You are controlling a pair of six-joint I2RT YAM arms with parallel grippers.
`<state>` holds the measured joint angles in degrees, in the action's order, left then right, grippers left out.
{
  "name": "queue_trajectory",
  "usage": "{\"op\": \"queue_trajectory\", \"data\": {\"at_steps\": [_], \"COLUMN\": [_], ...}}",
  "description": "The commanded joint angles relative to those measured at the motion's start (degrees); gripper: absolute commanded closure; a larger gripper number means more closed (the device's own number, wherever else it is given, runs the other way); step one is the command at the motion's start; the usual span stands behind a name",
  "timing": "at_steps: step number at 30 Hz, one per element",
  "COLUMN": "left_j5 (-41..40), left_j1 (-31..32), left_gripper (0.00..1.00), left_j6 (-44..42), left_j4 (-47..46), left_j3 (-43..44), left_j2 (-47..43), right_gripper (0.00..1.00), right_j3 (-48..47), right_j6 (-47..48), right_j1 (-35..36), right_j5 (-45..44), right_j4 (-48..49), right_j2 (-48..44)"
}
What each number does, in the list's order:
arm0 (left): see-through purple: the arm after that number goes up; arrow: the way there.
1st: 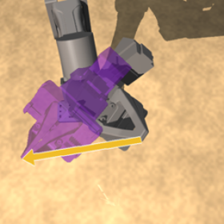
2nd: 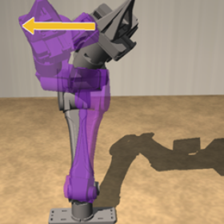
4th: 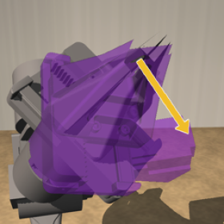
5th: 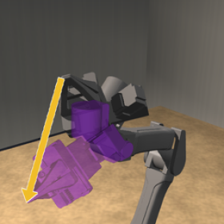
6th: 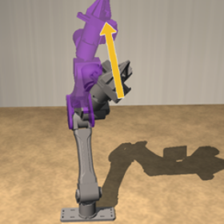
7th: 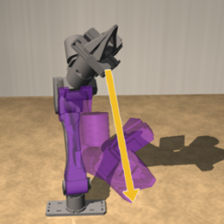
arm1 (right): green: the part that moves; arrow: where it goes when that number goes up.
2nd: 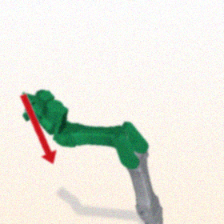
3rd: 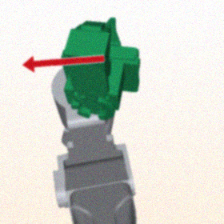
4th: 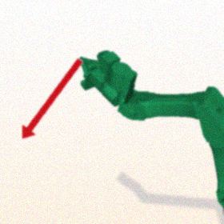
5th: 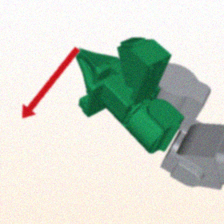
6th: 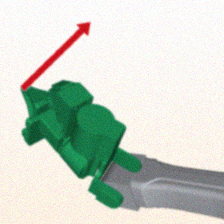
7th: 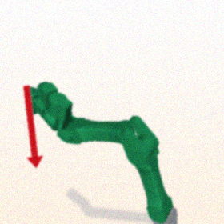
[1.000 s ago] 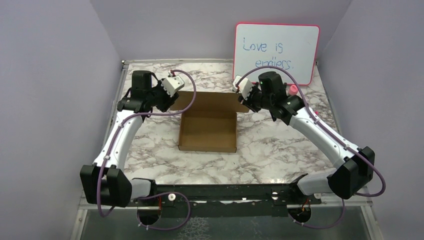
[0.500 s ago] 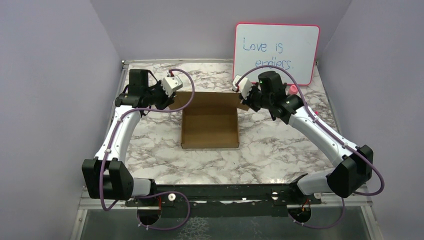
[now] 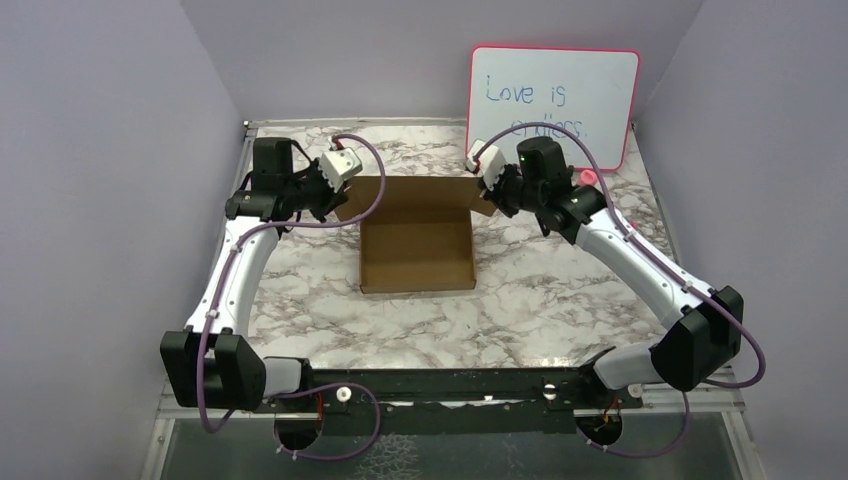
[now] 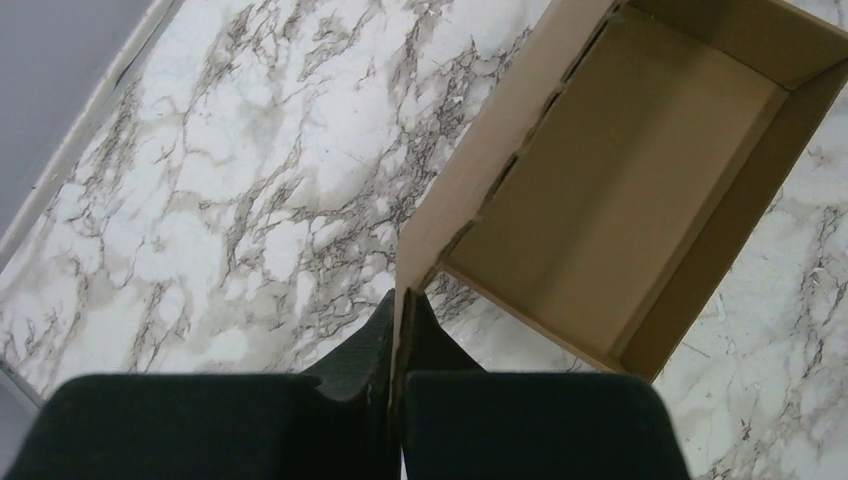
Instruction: Fold the paper box
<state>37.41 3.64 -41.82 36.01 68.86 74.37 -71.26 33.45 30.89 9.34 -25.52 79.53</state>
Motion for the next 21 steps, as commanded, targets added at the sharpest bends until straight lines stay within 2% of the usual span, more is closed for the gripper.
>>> {"op": "queue_trajectory", "data": {"at_steps": [1, 9, 14, 21], "left_j5": [-0.08, -8.66, -14.76, -26.06], "left_j1": [0.89, 2.06, 2.65, 3.97], "left_gripper": [1.00, 1.00, 1.00, 1.00], "left_j6": [9.81, 26.11, 37.11, 52.54], "left_j4": [-6.31, -15.22, -15.60, -15.71], "left_j3": [-0.52, -4.82, -4.68, -5.27], "left_j2": [-4.12, -7.94, -7.61, -7.51], "right_gripper": [0.99, 0.99, 0.99, 0.99], "right_j3": [-3.46, -7.18, -11.86, -14.40], "right_j6": [-5.96, -23.28, -36.04, -48.36], "right_j1": [-0.22, -0.13, 0.41, 3.46], "right_j5": [-3.12, -10.33, -13.95, -21.05], "right_j4": [2.21, 1.87, -5.07, -9.29], "right_j2": [2.36, 4.89, 7.66, 8.97]}}
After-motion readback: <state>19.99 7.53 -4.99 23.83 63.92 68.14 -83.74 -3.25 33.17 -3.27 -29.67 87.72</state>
